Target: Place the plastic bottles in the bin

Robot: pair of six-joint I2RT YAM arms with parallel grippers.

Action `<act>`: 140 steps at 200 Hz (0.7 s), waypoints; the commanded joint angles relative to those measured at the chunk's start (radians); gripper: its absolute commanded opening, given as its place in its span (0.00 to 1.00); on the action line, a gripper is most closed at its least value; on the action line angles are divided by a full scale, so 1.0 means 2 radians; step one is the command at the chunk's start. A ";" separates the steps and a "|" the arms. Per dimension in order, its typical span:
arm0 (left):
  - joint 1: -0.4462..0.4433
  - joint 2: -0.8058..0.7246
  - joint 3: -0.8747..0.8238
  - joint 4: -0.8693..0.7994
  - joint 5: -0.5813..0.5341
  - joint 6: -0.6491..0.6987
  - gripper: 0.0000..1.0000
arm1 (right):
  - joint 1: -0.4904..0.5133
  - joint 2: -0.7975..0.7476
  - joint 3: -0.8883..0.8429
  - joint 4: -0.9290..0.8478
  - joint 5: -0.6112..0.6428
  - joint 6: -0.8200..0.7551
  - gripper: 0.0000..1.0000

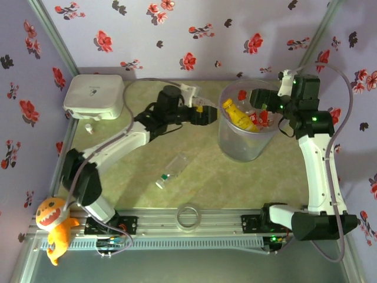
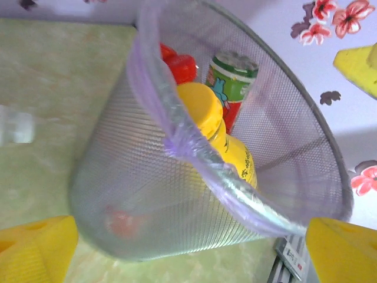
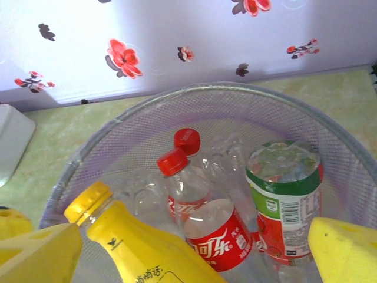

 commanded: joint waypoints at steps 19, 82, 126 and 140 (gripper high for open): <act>0.033 -0.103 -0.048 -0.157 -0.016 0.079 1.00 | 0.005 -0.004 -0.008 0.025 -0.011 0.030 0.99; 0.043 -0.200 -0.188 -0.380 -0.111 0.095 0.97 | 0.019 -0.002 0.006 0.001 0.025 0.048 0.97; 0.025 -0.200 -0.256 -0.374 -0.108 0.076 0.91 | 0.053 0.013 0.007 0.005 0.050 0.054 0.96; 0.023 -0.185 -0.270 -0.361 -0.110 0.074 0.89 | 0.064 0.019 0.013 0.000 0.059 0.053 0.96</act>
